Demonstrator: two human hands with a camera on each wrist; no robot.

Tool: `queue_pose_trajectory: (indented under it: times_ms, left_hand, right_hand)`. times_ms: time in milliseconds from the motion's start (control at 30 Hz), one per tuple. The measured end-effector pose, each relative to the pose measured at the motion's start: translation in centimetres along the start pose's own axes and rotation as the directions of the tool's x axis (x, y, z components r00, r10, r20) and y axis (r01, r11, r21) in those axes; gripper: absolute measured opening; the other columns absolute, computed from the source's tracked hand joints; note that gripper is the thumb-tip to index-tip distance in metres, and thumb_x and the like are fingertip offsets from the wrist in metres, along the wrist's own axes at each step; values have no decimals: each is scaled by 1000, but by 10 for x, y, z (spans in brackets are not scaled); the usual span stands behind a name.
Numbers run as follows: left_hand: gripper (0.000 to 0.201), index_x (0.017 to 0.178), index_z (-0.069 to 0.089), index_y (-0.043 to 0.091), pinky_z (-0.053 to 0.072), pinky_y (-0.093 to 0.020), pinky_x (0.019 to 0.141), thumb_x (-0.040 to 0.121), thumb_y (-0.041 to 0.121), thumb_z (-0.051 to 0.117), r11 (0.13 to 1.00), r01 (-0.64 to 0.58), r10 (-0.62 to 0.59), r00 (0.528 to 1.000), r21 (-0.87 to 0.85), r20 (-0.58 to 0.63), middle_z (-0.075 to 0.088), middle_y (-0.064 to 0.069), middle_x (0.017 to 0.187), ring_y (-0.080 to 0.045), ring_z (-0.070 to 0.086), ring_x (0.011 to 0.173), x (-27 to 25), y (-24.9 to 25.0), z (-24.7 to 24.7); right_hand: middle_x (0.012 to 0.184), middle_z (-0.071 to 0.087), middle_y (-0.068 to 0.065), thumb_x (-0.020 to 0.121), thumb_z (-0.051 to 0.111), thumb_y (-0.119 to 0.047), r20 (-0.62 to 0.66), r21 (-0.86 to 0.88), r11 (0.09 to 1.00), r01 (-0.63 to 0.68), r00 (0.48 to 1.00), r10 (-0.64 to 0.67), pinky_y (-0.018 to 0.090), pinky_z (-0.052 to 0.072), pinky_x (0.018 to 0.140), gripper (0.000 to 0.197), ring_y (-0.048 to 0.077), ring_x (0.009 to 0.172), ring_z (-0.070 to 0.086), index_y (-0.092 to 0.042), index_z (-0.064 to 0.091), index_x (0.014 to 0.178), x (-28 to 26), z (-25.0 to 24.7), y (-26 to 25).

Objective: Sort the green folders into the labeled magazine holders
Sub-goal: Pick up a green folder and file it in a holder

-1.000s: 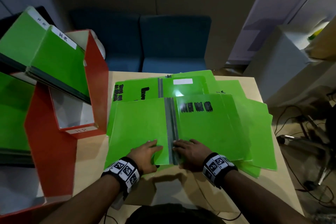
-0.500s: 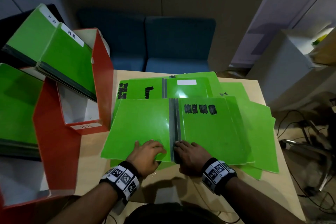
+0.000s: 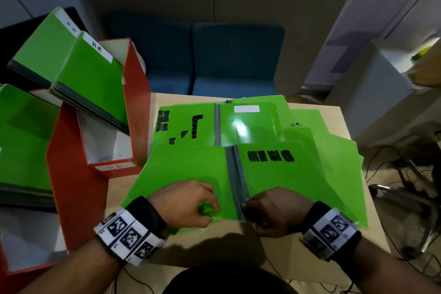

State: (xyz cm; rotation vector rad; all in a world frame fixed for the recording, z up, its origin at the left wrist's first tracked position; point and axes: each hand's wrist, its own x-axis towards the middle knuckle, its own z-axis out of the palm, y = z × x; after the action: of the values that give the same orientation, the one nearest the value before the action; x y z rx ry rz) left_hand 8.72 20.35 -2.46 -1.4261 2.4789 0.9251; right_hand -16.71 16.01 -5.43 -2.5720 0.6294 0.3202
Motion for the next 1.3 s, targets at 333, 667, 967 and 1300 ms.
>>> queue_pose_trajectory:
  times_ms: [333,667,967,1300]
  left_hand:
    - [26,119,64,26,52,-37,89,99,28,48,998,7,14,942,62,-334,65,11,115,-8,61,99,2,-6,-78]
    - [40,111,67,32,41,-34,82,89,0,60,965,64,96,814,253,-572,67,13,99,-13,55,100,13,-18,-109]
    - [60,105,69,32,40,-35,73,74,-19,58,968,-21,161,818,251,-552,67,11,94,-16,58,90,22,-37,-112]
    - [28,96,72,30,38,-41,94,86,5,64,932,-105,339,593,347,-730,65,10,105,-23,53,112,51,-27,-103]
  right_hand:
    - [96,73,-8,93,38,-43,-553,-147,987,-64,833,-29,33,56,60,39,20,73,70,-27,72,105,-12,-88,20]
    - [81,73,-10,88,44,-35,-698,-210,974,-85,710,-89,28,49,72,30,16,68,68,-24,73,90,-3,-106,8]
    - [88,72,-8,92,46,-34,-702,-160,970,-184,712,19,39,51,76,26,16,77,67,-26,70,98,-20,-92,22]
    - [117,65,1,89,59,-35,-882,-126,934,-333,469,48,47,40,95,17,24,113,53,-28,74,93,-19,-88,25]
